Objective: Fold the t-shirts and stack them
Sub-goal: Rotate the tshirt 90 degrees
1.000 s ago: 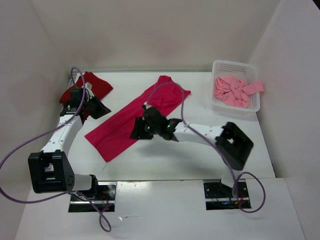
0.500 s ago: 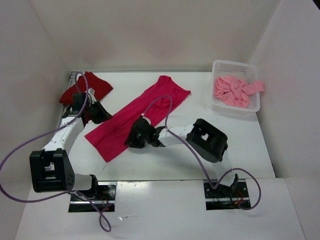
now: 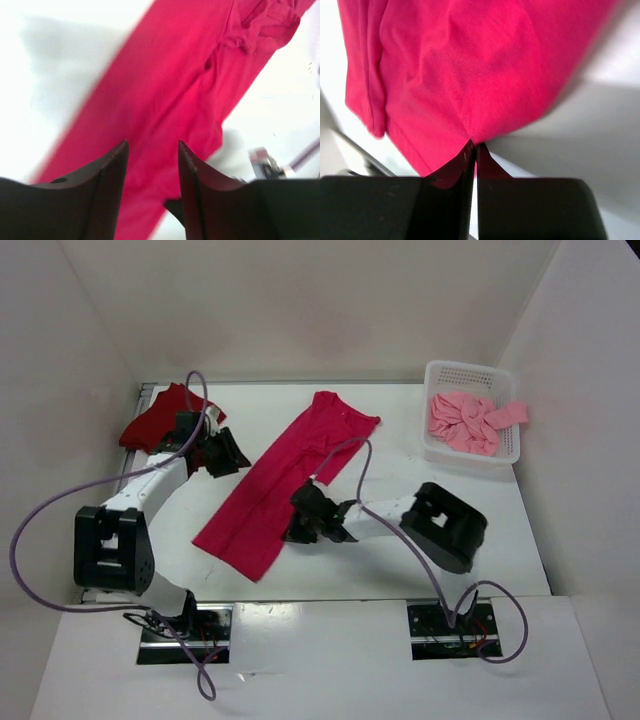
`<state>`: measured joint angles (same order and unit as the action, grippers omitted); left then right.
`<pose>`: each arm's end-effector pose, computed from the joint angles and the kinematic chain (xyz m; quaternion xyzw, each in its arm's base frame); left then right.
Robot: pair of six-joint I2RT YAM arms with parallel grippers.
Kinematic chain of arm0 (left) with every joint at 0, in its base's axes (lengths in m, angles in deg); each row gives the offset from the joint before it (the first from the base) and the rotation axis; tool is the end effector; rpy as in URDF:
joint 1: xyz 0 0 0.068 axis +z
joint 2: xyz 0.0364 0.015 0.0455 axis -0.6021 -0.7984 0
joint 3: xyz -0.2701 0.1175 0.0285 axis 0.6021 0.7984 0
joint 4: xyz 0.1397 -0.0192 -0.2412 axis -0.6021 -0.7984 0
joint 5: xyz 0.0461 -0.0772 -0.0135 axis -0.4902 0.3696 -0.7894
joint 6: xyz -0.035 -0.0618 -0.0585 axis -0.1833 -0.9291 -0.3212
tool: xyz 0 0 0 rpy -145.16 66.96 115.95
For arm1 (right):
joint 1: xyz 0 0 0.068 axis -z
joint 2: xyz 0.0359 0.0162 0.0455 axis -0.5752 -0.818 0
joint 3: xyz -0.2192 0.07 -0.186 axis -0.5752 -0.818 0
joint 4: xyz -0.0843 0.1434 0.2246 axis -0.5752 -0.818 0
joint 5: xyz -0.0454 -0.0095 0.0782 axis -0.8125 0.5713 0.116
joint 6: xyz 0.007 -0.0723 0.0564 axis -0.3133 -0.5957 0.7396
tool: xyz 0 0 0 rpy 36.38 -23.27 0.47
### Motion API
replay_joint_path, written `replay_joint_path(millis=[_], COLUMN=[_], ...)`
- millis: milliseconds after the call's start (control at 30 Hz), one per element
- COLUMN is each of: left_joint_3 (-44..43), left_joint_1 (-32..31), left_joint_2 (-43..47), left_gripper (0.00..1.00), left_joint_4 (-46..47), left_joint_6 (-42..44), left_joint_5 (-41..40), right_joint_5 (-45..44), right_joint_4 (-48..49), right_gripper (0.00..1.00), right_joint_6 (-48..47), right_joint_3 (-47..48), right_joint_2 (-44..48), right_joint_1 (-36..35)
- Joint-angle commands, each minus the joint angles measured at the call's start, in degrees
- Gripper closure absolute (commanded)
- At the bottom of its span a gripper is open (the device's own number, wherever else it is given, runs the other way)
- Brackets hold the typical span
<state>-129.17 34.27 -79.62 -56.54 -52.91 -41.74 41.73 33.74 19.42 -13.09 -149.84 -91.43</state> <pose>0.3669 -0.0414 0.2295 -0.1849 0.8965 -0.2443 0.3201 0.2421 0.3629 0.1021 0.0730 0.9238 0.3275 0.1843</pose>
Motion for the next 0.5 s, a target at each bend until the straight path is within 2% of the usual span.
replay_joint_path(millis=[0, 67, 133, 233, 400, 467], left_joint_3=[-4.5, -7.9, -10.5, -16.8, -28.5, -33.7], left_joint_1=[-3.5, -5.1, -6.2, -7.7, -9.0, -9.0], left_joint_2=[-6.3, -9.6, -15.1, -22.9, -36.3, -40.8], left_gripper=[0.47, 0.44, 0.42, 0.37, 0.36, 0.36], left_joint_4=[3.6, 4.6, 6.3, 7.8, 7.8, 7.8], left_joint_6=[1.2, 0.7, 0.7, 0.7, 0.0, 0.5], left_joint_5=[-1.4, -2.6, -3.3, -3.8, -3.3, -2.7], right_joint_5=[-0.5, 1.1, 2.9, 3.0, 2.2, 4.6], right_joint_4=[-6.7, -8.6, -9.8, -14.5, -20.0, -20.0], right_gripper=[0.96, 0.96, 0.91, 0.80, 0.63, 0.62], right_joint_6=[-6.8, -8.1, -9.2, -9.2, -9.2, -9.2], right_joint_3=[-8.0, -13.9, -18.3, -20.8, -23.5, -25.7], right_joint_2=[10.2, 14.2, 19.3, 24.4, 36.0, 41.1], right_joint_1=[1.2, 2.7, 3.4, 3.9, 7.4, 10.7])
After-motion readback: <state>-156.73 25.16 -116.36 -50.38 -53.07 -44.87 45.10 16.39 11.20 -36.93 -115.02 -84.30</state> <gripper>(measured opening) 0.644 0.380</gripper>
